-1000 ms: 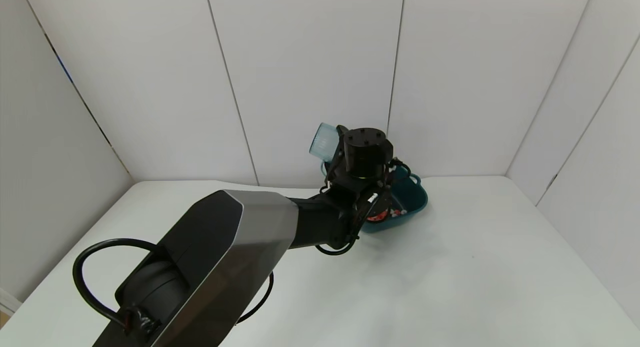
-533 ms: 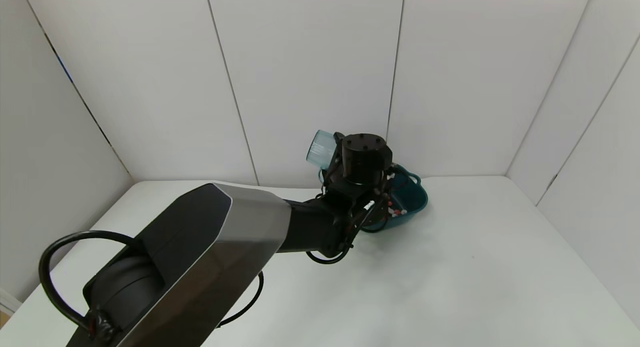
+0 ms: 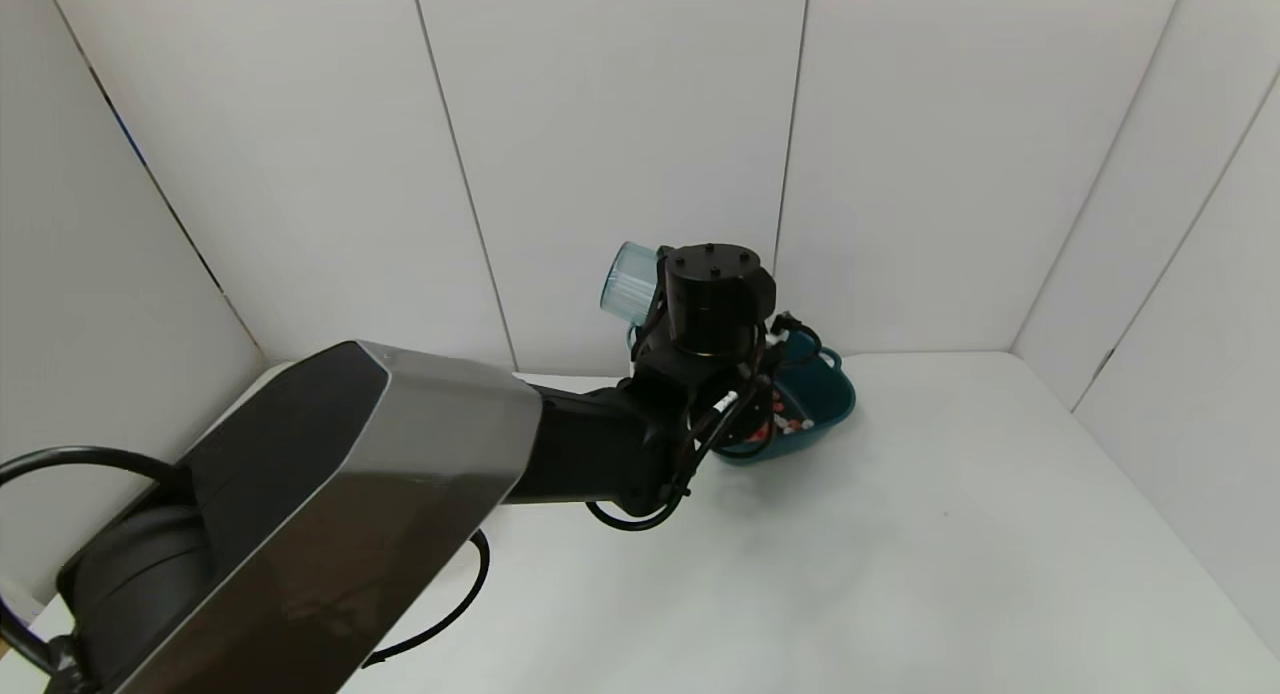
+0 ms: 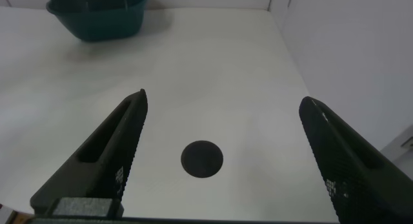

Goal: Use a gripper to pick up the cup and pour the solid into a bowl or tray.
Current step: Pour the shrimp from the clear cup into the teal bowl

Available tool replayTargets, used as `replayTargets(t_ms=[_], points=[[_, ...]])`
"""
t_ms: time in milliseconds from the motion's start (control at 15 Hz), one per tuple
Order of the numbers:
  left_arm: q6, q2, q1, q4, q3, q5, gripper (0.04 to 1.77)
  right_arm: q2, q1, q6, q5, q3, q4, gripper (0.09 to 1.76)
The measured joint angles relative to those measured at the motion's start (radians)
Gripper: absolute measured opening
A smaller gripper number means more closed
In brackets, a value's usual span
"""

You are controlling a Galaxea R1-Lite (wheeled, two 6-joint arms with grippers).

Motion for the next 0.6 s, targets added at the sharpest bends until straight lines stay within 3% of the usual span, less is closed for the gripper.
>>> replayTargets(t_ms=[333, 600], points=[[-0.098, -0.071, -0.006, -0.009, 0.1, -0.008, 1.25, 0.0, 0.0, 0.001, 0.0, 0.0, 0.0, 1.71], [-0.315, -0.11, -0.005, 0.045, 0.189, -0.011, 1.25, 0.0, 0.0, 0.0, 0.0, 0.0, 0.0, 1.71]])
